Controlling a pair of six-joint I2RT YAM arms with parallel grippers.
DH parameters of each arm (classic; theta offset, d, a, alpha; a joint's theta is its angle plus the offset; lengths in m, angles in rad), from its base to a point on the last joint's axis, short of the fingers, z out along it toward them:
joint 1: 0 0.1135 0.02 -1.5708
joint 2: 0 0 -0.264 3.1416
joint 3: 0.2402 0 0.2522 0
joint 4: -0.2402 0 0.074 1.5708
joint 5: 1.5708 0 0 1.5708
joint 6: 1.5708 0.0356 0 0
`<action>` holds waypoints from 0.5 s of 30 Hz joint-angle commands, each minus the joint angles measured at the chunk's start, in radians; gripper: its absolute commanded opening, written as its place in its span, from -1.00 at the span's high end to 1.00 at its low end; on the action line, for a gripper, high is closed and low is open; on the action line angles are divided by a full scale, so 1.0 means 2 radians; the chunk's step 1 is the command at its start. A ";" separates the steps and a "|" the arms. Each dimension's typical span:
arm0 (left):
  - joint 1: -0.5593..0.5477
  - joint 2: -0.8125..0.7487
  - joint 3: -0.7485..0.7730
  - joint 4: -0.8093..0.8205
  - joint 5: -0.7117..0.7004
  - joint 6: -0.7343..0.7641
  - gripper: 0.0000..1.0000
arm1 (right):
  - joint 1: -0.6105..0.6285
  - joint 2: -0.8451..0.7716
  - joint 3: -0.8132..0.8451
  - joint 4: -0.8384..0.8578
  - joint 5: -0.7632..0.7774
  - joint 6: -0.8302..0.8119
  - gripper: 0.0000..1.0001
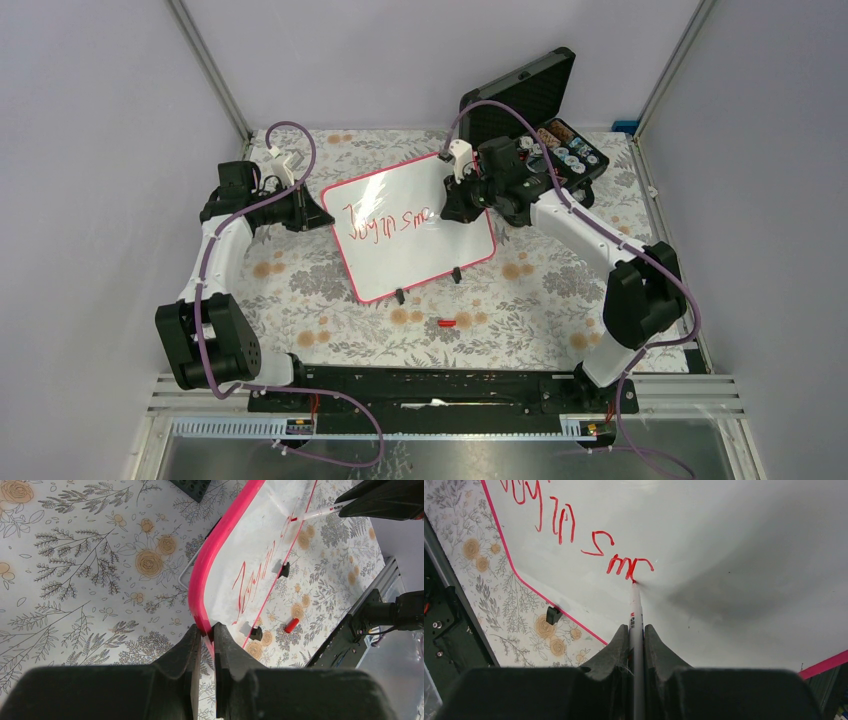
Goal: Write a sentence on the whiteboard
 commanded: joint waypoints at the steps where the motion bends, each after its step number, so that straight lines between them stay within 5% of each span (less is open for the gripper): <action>1: -0.003 -0.006 0.009 0.024 -0.009 0.013 1.00 | -0.009 -0.023 -0.001 0.011 0.028 -0.015 1.00; 15: -0.002 -0.006 0.009 0.024 -0.009 0.013 1.00 | -0.014 -0.009 0.030 0.011 0.030 -0.009 1.00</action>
